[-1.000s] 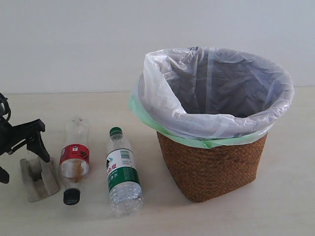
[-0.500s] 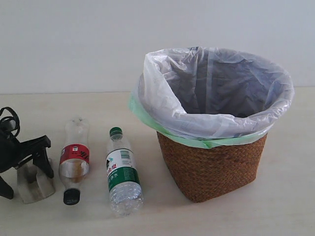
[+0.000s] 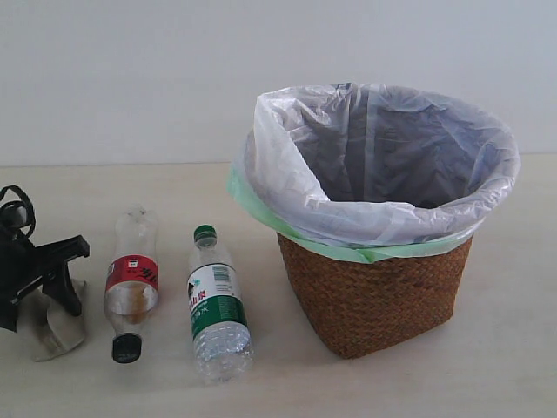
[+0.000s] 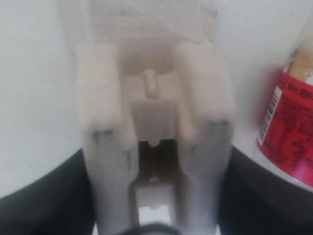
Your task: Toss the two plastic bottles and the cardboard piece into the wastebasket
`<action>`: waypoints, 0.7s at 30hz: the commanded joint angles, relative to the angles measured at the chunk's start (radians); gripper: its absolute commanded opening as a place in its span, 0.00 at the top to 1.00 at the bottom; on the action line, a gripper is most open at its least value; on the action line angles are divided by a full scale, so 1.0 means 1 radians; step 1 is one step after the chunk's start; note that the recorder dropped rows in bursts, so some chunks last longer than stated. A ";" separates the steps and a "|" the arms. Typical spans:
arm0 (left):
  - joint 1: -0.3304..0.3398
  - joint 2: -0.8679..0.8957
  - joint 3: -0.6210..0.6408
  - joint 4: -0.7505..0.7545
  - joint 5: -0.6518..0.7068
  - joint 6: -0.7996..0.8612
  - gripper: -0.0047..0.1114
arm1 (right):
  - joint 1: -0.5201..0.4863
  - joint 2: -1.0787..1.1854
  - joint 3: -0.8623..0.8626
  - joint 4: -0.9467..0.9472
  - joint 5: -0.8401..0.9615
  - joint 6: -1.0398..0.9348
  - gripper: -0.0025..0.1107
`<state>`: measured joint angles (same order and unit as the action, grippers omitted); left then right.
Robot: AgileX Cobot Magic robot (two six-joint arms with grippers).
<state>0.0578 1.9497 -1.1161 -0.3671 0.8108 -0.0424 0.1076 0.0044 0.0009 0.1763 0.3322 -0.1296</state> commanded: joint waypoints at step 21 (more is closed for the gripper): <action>0.002 -0.215 -0.025 0.103 0.012 0.053 0.93 | -0.005 -0.004 -0.001 -0.005 -0.006 -0.004 0.98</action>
<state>0.0578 1.8130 -1.1179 -0.3279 0.7980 0.0492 0.1076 0.0044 0.0009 0.1763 0.3322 -0.1296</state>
